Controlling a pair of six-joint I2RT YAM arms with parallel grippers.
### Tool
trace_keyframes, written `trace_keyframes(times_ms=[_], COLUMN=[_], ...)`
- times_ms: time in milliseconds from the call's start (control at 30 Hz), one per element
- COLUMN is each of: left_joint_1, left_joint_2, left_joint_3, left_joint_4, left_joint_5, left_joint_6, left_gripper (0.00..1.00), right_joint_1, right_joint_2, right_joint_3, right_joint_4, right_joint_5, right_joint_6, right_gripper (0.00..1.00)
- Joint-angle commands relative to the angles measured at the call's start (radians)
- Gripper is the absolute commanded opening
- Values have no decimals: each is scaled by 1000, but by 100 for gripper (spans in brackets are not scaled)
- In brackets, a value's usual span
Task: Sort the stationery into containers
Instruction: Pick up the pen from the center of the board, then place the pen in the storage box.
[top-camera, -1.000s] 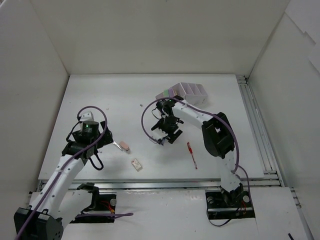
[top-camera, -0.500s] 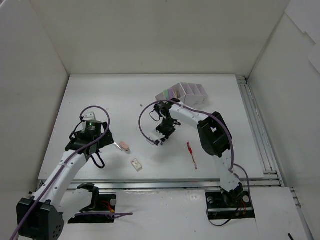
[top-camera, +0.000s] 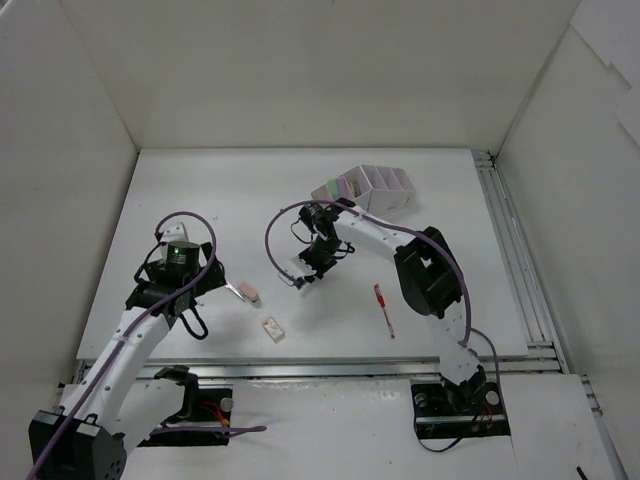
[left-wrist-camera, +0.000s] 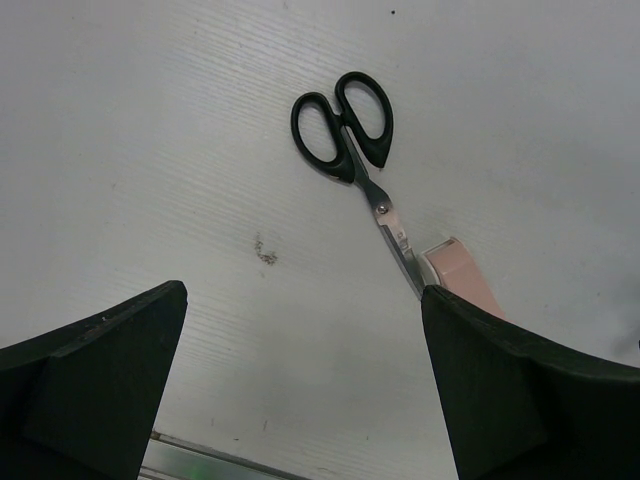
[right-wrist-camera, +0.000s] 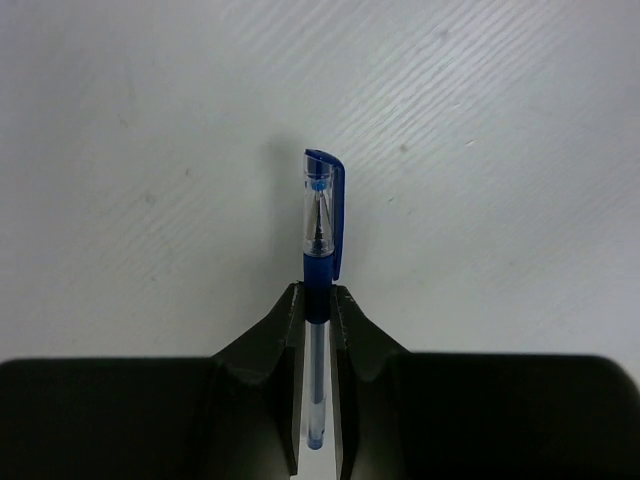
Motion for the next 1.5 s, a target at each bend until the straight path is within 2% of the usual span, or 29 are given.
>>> trace_keyframes(times_ms=[0,33,100,133,200,233,267,300,333,367,400,433,467,533,633,800,900,1133,1267,1400,1467], left_joint_1=[-5,-5,-5,-5,-5,-5,-5,-5,-5,-5,-5,-5,-5,-5,-5,-5,-5,-5,-5,-5,-5], left_joint_2=[-55,-65,-85,-91,-95,-97,-95,-92,-89,-82,-71,-65,-57,-31,3,55,79,119,110,89,73], left_joint_3=[43,42,47,50,51,56,59,63,73,79,91,99,112,128,157,194,204,220,215,205,198], left_joint_4=[34,38,41,42,51,56,62,68,73,79,82,81,82,85,85,91,88,94,85,82,82], left_joint_5=[2,10,15,16,21,25,27,30,34,36,35,35,30,25,13,10,2,4,-4,-7,-4], left_joint_6=[6,5,2,-4,-7,-10,-18,-18,-18,-26,-26,-27,-29,-27,-29,-23,-20,-17,-15,-14,-7], left_gripper=[99,100,99,99,100,100,99,100,99,99,100,99,100,99,100,99,100,99,100,100,99], right_joint_1=[-23,-35,-75,-92,-140,-170,-174,-186,-195,-221,-258,-282,-317,-381,-424,-506,-534,-536,-542,-533,-525], right_joint_2=[-192,-221,-302,-330,-403,-425,-471,-491,-505,-515,-517,-503,-496,-473,-438,-339,-306,-165,-157,-238,-275], right_joint_3=[5,-1,-31,-64,-119,-208,-268,-337,-389,-437,-404,-385,-359,-357,-335,-267,-258,-267,-304,-405,-458], right_joint_4=[28,74,207,267,469,756,973,1324,1440,1520,1542,1544,1550,1592,1636,1676,1705,1831,1872,1886,1888], right_joint_5=[-223,-318,-405,-479,-515,-481,-426,-339,-165,-98,13,49,45,60,129,103,33,-15,-13,13,33], right_joint_6=[79,99,219,330,536,804,974,1089,1154,1267,1397,1461,1538,1586,1621,1671,1724,1748,1784,1782,1764], right_gripper=[0,0,0,0,0,0,0,0,0,0,0,0,0,0,0,0,0,0,0,24,43])
